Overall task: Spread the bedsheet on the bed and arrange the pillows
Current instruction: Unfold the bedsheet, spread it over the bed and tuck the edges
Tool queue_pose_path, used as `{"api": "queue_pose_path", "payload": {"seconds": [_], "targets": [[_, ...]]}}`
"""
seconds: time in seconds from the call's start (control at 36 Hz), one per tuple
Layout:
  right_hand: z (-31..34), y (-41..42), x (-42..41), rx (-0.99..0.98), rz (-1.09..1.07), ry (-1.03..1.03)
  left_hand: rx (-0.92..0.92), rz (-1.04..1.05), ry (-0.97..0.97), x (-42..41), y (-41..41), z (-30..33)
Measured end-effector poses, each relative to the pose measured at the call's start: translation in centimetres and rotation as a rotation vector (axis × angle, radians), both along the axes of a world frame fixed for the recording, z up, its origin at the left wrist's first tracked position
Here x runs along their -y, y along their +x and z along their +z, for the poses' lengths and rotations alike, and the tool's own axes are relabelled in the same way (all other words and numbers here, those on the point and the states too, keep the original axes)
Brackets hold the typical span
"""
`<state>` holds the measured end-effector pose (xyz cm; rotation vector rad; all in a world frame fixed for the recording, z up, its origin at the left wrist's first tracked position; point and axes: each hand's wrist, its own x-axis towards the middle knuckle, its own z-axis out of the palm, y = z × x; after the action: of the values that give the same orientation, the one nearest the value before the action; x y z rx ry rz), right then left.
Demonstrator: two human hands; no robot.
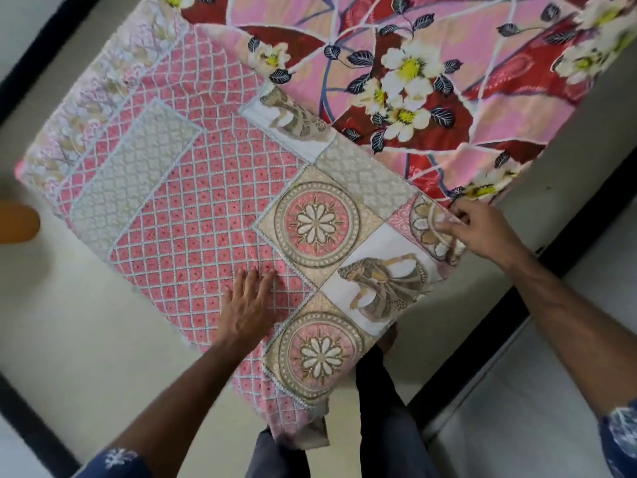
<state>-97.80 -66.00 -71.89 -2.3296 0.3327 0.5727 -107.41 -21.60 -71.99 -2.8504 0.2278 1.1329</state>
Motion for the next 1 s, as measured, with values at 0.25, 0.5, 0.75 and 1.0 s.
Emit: {"api": "queue_pose_path", "payload": {"seconds": [0.25,0.5,0.75,1.0], "targets": [[-1.2,-2.1,1.0,-0.01,-0.125,0.151,0.158,0.22,0.066,0.1,-1.8,0.4],[-2.0,-2.5,2.1,-0.06,-0.196,0.282,-0.054,0.436,0.084,0.4,-2.8,0.4],[-1.2,-1.5,3.0,-0.127,-0.122,0.306,-0.157,0.345,0.043,-1.4,-1.9,1.5],[-2.7,-2.8,2.3,0.007,-0.21,0.043,-0.036,0.409,0.004,-2.5,-4.7,0.6]]}}
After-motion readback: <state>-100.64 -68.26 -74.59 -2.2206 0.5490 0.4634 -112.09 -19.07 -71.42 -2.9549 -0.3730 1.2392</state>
